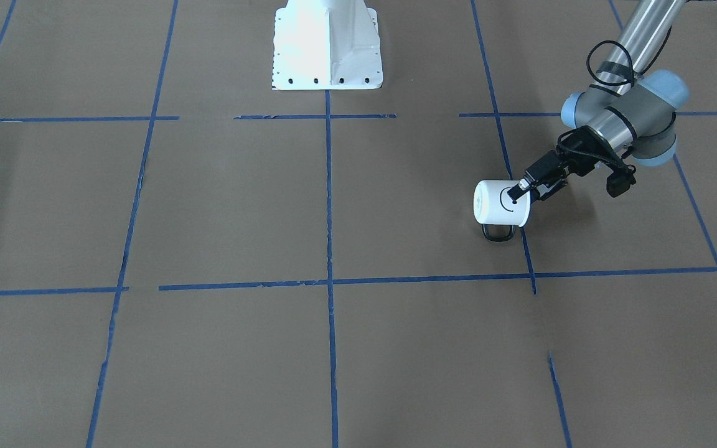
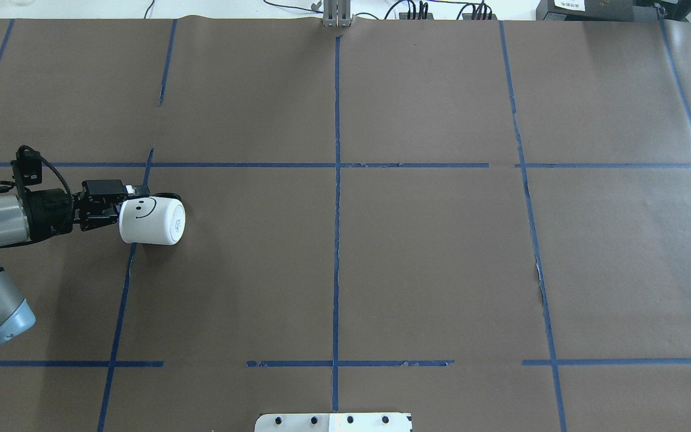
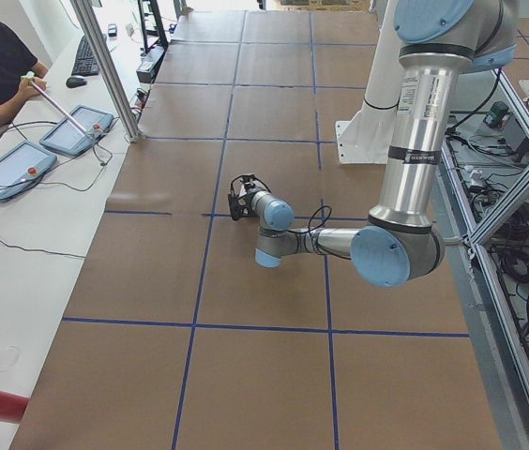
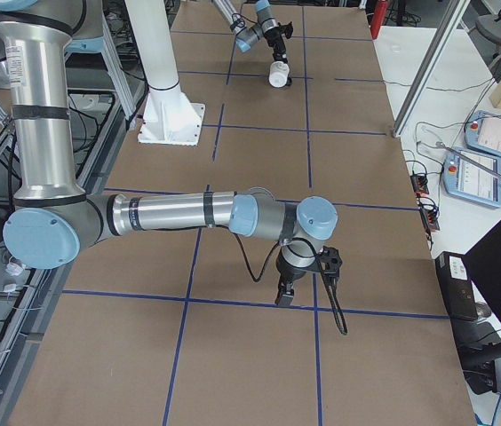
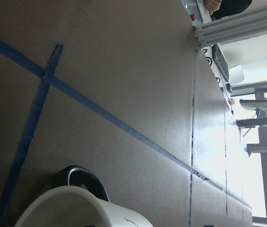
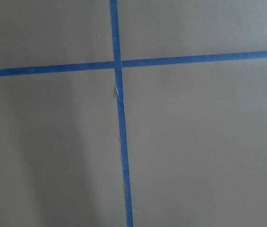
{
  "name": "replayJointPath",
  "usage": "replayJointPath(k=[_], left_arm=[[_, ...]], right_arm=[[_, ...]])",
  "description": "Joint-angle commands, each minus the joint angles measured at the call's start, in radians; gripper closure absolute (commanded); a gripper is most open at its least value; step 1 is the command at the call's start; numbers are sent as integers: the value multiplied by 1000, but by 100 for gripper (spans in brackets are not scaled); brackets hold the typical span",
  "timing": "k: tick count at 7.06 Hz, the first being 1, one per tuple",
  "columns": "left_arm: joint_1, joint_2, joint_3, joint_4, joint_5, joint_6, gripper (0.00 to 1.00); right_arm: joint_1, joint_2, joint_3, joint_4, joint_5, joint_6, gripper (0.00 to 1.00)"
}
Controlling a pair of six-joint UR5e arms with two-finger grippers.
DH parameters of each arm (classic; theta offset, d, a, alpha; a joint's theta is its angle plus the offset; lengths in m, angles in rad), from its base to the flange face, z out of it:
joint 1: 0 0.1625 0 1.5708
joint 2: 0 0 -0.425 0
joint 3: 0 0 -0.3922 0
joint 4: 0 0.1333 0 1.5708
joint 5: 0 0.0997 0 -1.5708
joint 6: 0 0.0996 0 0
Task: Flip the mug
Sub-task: 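Close the left gripper on the mug's rim and lift it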
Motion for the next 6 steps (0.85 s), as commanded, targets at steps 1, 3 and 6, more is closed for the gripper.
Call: replayJointPath(k=[1,3,6], left_arm=[[0,-3,-13,4,-17,-47,100],[-1,-11,-70,23,-115,-135,100],[-11,-28,-222,241,-209,-227,100]], right_arm=[[0,0,0,0,0,0,0],[0,0,0,0,0,0,0],[0,0,0,0,0,0,0]])
